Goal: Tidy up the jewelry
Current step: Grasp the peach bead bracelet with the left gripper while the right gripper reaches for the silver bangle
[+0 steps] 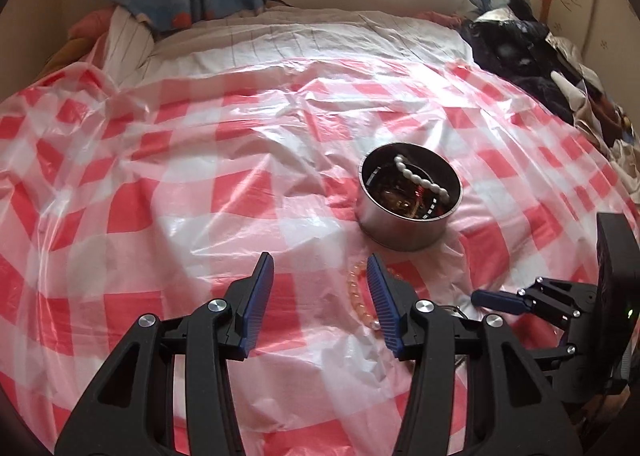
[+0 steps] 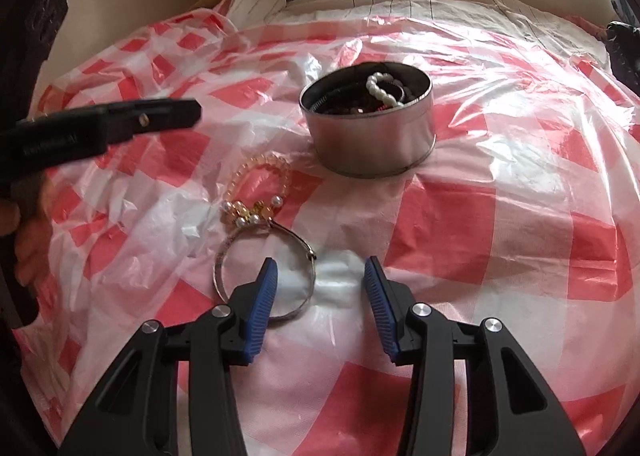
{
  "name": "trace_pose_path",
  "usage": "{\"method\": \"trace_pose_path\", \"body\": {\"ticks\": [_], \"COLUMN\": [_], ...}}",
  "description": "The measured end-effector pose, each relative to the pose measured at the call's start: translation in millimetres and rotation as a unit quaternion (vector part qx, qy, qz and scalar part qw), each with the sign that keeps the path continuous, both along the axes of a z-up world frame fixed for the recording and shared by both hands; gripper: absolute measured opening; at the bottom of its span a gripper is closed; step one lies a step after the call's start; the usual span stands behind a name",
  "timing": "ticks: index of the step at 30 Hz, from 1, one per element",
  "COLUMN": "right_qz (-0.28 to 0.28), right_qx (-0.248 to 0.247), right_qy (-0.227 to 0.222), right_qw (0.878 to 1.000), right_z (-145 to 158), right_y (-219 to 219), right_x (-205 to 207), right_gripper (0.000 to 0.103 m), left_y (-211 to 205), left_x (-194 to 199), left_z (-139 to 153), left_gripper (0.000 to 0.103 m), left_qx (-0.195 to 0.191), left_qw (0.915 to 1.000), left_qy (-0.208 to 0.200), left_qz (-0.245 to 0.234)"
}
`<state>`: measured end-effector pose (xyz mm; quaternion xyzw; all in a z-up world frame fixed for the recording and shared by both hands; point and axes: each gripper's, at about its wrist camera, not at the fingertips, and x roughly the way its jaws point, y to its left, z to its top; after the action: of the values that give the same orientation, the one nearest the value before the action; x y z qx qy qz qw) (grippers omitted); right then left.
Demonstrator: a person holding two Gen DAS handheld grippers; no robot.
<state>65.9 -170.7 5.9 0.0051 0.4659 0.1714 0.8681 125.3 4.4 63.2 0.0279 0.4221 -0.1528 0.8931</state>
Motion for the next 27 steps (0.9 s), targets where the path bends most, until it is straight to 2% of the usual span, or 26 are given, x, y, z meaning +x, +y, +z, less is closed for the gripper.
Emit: {"method": "trace_pose_path", "body": {"ticks": [4, 8, 11, 14, 15, 16, 18, 19, 21, 23, 27], "right_qz": [-0.008, -0.051, -0.054, -0.042, -0.042, -0.042, -0.04, -0.04, -0.041, -0.043, -0.038], "right_qx": [-0.042, -0.094, -0.085, -0.084, -0.082, -0.078, -0.074, -0.074, -0.072, -0.071, -0.062], "right_qy": [-0.001, -0.014, -0.01, -0.007, -0.006, -0.005, -0.003, -0.002, -0.002, -0.002, -0.001], "right_qw": [0.999, 0.994, 0.995, 0.996, 0.996, 0.996, 0.996, 0.996, 0.997, 0.997, 0.997], "right_z": [0.7, 3.9, 4.2, 1.7, 1.7, 1.7, 2.0, 2.0, 2.2, 3.1, 3.6], "right_y": [-5.5, -24.5, -30.6, -26.6, -26.5, -27.5, -28.2, -28.0, -27.5, -28.4, -27.8], "right_x": [-3.3, -5.5, -4.6, -5.5, -5.3, -4.8, -4.8, -4.5, -3.2, -3.0, -3.2], "right_gripper": [0.025, 0.024, 0.024, 0.024, 0.024, 0.024, 0.024, 0.024, 0.024, 0.024, 0.024], "left_y": [-13.8, -46.4, -60.4, -60.5, -59.3, -58.4, -60.2, -60.3, -59.5, -54.1, -39.3], "left_x": [1.2, -2.9, -1.1, 6.1, 7.3, 7.0, 1.7, -2.4, -15.2, -22.3, -14.5], "left_z": [-8.4, -23.0, -37.9, -55.0, -57.4, -58.1, -55.6, -54.2, -49.7, -45.2, -40.3], "left_gripper": [0.049, 0.052, 0.052, 0.052, 0.05, 0.034, 0.013, 0.007, 0.007, 0.007, 0.008], "left_qx": [0.018, 0.073, 0.099, 0.11, 0.107, 0.106, 0.115, 0.115, 0.118, 0.126, 0.105], "left_qw": [0.9996, 0.9948, 0.9913, 0.9907, 0.9908, 0.9905, 0.9857, 0.9836, 0.9764, 0.974, 0.9803], "left_qy": [-0.004, -0.013, -0.005, 0.021, 0.029, 0.036, 0.055, 0.063, 0.076, 0.077, 0.08], "left_qz": [-0.02, -0.07, -0.086, -0.078, -0.077, -0.081, -0.11, -0.123, -0.164, -0.172, -0.147]}}
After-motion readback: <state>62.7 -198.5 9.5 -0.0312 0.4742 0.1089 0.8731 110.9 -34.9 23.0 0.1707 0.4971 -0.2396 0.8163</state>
